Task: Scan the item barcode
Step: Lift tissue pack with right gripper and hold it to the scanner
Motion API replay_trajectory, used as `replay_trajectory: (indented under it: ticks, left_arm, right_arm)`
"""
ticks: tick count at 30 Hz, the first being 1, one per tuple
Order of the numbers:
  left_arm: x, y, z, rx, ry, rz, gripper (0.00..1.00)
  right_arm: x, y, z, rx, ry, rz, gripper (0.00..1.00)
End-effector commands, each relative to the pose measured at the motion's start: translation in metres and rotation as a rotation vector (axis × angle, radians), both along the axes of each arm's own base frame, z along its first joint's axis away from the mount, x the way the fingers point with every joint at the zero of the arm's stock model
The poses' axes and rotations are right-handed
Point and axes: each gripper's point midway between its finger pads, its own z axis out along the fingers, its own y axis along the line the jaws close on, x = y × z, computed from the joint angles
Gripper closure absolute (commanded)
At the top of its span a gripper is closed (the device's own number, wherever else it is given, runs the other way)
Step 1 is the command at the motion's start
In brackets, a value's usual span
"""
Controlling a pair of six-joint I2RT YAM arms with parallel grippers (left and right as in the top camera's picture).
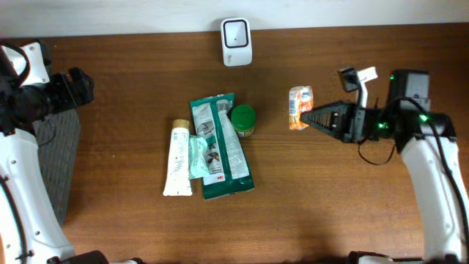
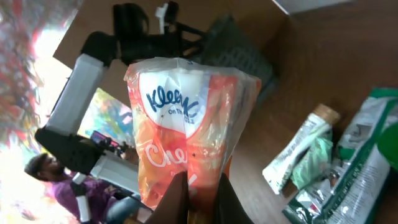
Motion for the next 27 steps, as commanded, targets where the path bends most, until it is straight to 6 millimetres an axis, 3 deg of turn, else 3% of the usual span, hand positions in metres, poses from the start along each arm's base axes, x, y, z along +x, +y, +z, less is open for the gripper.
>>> replay_trajectory:
  ticks: [1, 2, 3, 4, 5, 6, 8, 10, 12, 13, 16, 18, 22, 23, 24, 26, 27]
  left_arm:
    - [-0.002, -0.002, 0.013, 0.016, -0.036, -0.017, 0.01]
    - [-0.002, -0.002, 0.013, 0.016, -0.036, -0.017, 0.01]
    - [-0.002, -0.002, 0.013, 0.016, -0.036, -0.017, 0.01]
    - [-0.002, -0.002, 0.013, 0.016, -0.036, -0.017, 0.01]
    - [-0.002, -0.002, 0.013, 0.016, -0.036, -0.017, 0.01]
    - [-0.002, -0.002, 0.013, 0.016, -0.036, -0.016, 0.01]
    - [-0.002, -0.002, 0.013, 0.016, -0.036, -0.017, 0.01]
    - [-0.002, -0.002, 0.013, 0.016, -0.036, -0.017, 0.01]
    - [-0.002, -0.002, 0.013, 0.016, -0.036, -0.017, 0.01]
    - [-0.002, -0.002, 0.013, 0.016, -0.036, -0.017, 0.01]
    - [-0.002, -0.002, 0.013, 0.016, -0.036, -0.017, 0.01]
    - [-0.002, -0.002, 0.013, 0.016, -0.036, -0.017, 0.01]
    - [-0.002, -0.002, 0.013, 0.016, -0.036, -0.016, 0.01]
    - [-0.002, -0.002, 0.013, 0.016, -0.036, -0.017, 0.01]
    - [-0.002, -0.002, 0.013, 0.016, -0.036, -0.017, 0.01]
    - [-0.002, -0.002, 0.013, 0.016, -0.036, -0.017, 0.01]
    - [-0.002, -0.002, 0.013, 0.016, -0.036, -0.017, 0.01]
  right_arm:
    - [-0.01, 0.0, 0.019, 0.019, -0.034, 0.007, 0.96]
    - [-0.008, -0.001, 0.017, 0.003, -0.035, -0.004, 0.96]
    - [0.003, -0.004, 0.001, -0.08, 0.009, -0.068, 0.96]
    - [0.018, -0.013, -0.023, -0.214, 0.066, -0.172, 0.96]
    - [0.042, -0.039, -0.063, -0.444, 0.179, -0.38, 0.96]
    - [0.051, -0.051, -0.076, -0.541, 0.228, -0.475, 0.96]
    - [0.072, -0.061, -0.075, -0.709, 0.234, -0.596, 0.96]
    - [0.108, -0.064, -0.047, -0.89, 0.142, -0.72, 0.96]
    - [0.154, -0.048, -0.016, -1.013, -0.021, -0.781, 0.96]
    - [0.193, -0.03, -0.002, -1.083, -0.157, -0.83, 0.96]
    - [0.267, 0.004, 0.009, -1.26, -0.493, -0.994, 0.96]
    - [0.298, 0.027, 0.001, -1.348, -0.658, -1.062, 0.96]
    - [0.342, 0.073, -0.052, -1.495, -0.925, -1.004, 0.96]
    - [0.353, 0.091, -0.091, -1.583, -1.035, -0.845, 0.96]
    - [0.357, 0.095, -0.116, -1.64, -1.065, -0.773, 0.96]
    - [0.361, 0.096, -0.146, -1.71, -1.09, -0.686, 0.96]
    - [0.361, 0.096, -0.151, -1.728, -1.099, -0.662, 0.96]
